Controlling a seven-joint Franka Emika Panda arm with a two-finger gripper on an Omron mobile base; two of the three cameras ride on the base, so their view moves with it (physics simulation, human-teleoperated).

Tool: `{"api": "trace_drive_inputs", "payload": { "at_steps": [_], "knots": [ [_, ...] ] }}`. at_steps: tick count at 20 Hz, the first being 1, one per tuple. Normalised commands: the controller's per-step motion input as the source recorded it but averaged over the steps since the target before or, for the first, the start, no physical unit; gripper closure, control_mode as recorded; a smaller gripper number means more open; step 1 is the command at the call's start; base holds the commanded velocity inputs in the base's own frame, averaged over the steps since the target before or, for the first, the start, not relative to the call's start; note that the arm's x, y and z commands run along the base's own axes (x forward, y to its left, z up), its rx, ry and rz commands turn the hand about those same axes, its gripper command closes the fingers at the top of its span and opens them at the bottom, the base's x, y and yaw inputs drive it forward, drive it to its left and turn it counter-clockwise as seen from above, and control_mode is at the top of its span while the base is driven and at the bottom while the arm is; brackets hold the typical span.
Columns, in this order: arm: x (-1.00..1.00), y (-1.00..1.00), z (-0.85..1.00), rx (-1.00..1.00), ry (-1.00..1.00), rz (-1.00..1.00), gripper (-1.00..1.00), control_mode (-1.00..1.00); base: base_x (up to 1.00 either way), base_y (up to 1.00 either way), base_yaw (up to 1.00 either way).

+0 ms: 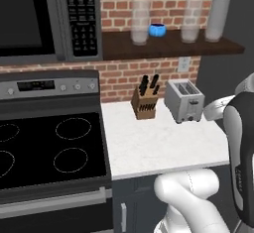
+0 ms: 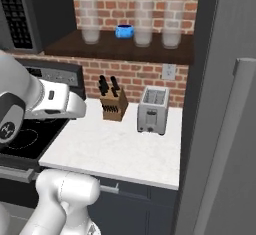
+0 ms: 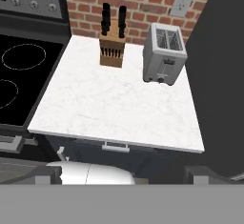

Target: Gather all objects into one cabinet and sort the glasses and bowls to opposite sides.

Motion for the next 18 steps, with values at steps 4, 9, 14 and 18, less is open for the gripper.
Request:
{"api": "trace_drive_inputs", "payload": {
  "at_steps": [4,9,14,18],
  "knots": [
    [0.0,0.0,0.0,0.0,0.0,0.0,-1.0,1.0,0.21,0.0,0.01],
    [0.0,0.0,0.0,0.0,0.0,0.0,-1.0,1.0,0.29,0.0,0.02],
    [0.0,0.0,0.0,0.0,0.0,0.0,-1.0,1.0,0.27,0.0,0.0],
    [0.0,0.0,0.0,0.0,0.0,0.0,-1.0,1.0,0.09,0.0,0.0]
  ]
}}
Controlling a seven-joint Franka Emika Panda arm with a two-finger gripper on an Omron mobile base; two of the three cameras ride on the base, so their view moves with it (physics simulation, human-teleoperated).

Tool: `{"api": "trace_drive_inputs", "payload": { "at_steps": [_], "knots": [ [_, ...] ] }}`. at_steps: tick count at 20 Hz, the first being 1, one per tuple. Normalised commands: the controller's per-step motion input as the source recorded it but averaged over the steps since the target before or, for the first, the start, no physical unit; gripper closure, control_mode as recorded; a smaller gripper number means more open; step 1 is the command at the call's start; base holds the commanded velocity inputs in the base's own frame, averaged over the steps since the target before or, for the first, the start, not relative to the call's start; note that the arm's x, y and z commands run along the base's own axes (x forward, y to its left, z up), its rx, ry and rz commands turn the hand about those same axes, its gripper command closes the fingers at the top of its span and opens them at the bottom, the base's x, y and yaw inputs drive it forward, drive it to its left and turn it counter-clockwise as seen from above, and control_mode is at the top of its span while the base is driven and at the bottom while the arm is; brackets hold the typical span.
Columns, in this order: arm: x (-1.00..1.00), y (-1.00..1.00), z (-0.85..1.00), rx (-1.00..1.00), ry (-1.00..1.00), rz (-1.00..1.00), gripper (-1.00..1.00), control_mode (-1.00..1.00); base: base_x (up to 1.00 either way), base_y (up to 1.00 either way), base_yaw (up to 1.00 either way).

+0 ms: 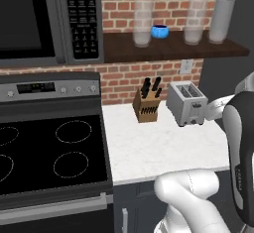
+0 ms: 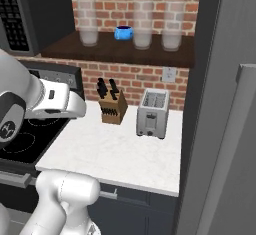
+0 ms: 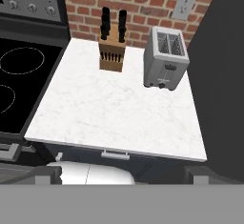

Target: Gather all objects into one cabinet and sort the glasses and bowls to opposite sides.

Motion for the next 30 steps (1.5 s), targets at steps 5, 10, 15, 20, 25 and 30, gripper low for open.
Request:
{"api": "trace_drive_inputs", "payload": {
  "at_steps": [5,10,15,20,25,30],
  "knots": [
    [0.0,0.0,0.0,0.0,0.0,0.0,-1.0,1.0,0.38,0.0,0.0],
    [0.0,0.0,0.0,0.0,0.0,0.0,-1.0,1.0,0.18,0.0,0.0],
    [0.0,0.0,0.0,0.0,0.0,0.0,-1.0,1.0,0.0,0.0,0.0],
    [0.0,0.0,0.47,-0.01,0.0,0.0,-1.0,-1.0,0.0,0.0,0.0],
    [0.1,0.0,0.84,-0.03,0.0,0.0,-1.0,-1.0,0.0,0.0,0.0],
    [0.24,0.0,0.57,-0.01,-0.06,-0.06,-1.0,-1.0,0.0,0.0,0.0]
  ]
}}
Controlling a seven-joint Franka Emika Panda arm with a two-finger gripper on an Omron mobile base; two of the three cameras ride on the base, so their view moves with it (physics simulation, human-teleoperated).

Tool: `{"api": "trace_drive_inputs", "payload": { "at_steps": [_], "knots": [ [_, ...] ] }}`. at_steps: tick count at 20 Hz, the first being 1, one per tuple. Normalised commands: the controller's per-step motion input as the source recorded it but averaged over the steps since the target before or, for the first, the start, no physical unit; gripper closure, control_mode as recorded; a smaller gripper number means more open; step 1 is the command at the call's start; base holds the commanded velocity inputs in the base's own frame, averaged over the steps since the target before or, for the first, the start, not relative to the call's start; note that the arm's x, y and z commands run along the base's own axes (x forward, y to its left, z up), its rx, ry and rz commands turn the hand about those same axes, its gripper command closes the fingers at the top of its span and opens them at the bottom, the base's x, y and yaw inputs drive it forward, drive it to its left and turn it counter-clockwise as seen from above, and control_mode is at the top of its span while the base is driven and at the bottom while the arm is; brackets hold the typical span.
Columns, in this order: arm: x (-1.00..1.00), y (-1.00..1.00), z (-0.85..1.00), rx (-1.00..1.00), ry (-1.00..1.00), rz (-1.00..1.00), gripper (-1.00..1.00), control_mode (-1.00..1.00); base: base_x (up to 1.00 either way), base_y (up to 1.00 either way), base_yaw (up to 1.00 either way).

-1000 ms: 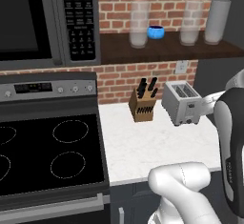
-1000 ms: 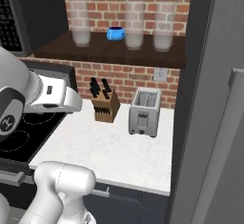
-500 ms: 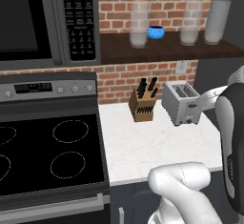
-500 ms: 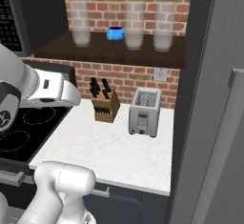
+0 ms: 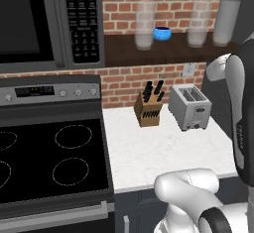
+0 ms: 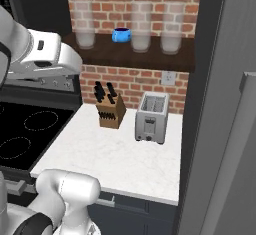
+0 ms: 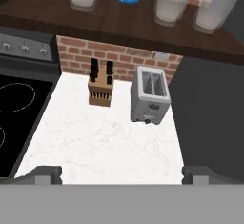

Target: Gather all objects into one cabinet and sort the glasses and bowls to opposite sides.

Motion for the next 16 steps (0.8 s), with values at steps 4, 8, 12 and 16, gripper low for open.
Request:
{"api": "trace_drive_inputs", "payload": {
  "at_steps": [4,8,12,16],
  "knots": [
    [0.19,0.0,-0.24,0.03,0.0,0.02,-1.0,-1.0,0.0,0.0,0.0],
    [0.51,-0.04,-0.02,0.07,-0.02,-0.05,-1.0,-1.0,0.0,0.0,0.0],
    [0.66,-0.01,0.06,0.03,-0.18,-0.13,-1.0,-1.0,0.0,0.0,0.0],
    [0.61,0.03,0.05,0.0,-0.25,-0.15,-1.0,-1.0,0.0,0.0,0.0]
  ]
}}
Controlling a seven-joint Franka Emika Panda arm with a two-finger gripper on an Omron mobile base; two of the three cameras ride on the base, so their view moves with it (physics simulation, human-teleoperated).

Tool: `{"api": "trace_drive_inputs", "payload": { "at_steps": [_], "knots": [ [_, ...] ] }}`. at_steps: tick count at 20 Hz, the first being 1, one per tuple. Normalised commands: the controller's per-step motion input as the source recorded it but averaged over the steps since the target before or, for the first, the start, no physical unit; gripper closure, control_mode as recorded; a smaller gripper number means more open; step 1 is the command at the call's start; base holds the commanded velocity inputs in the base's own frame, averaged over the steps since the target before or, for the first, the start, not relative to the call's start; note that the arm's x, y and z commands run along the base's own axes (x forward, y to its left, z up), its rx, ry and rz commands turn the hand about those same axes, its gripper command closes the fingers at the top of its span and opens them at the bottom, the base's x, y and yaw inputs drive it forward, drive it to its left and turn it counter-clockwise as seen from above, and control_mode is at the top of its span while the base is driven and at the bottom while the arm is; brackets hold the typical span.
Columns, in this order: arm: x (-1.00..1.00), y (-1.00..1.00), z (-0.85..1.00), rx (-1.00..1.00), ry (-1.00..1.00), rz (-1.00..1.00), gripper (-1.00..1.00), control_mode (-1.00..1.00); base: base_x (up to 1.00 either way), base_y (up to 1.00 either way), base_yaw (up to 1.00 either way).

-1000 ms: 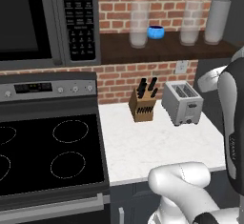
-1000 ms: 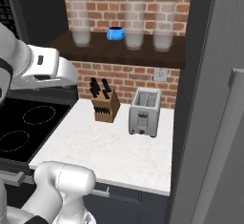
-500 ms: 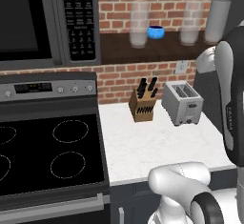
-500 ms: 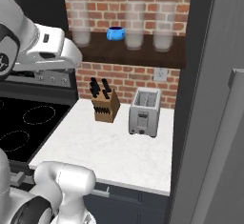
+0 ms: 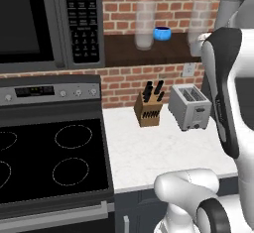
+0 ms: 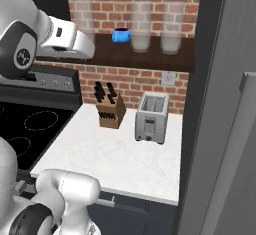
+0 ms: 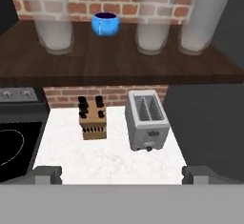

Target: Gather all objects into one cabinet and sort the glasses and bowls to opposite sides.

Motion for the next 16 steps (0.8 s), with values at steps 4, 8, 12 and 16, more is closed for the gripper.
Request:
{"api": "trace_drive_inputs", "payload": {
  "at_steps": [4,8,12,16],
  "knots": [
    [0.36,0.09,-0.15,0.0,-0.03,0.0,-1.0,-1.0,0.0,0.0,0.0],
    [0.9,-0.05,0.03,0.06,0.0,0.01,-1.0,-1.0,0.0,0.0,0.0],
    [1.0,-0.05,0.27,0.05,0.0,0.0,-1.0,-1.0,0.0,0.0,0.0],
    [0.71,0.18,0.09,0.0,0.01,0.06,-1.0,-1.0,0.0,0.0,0.0]
  ]
}}
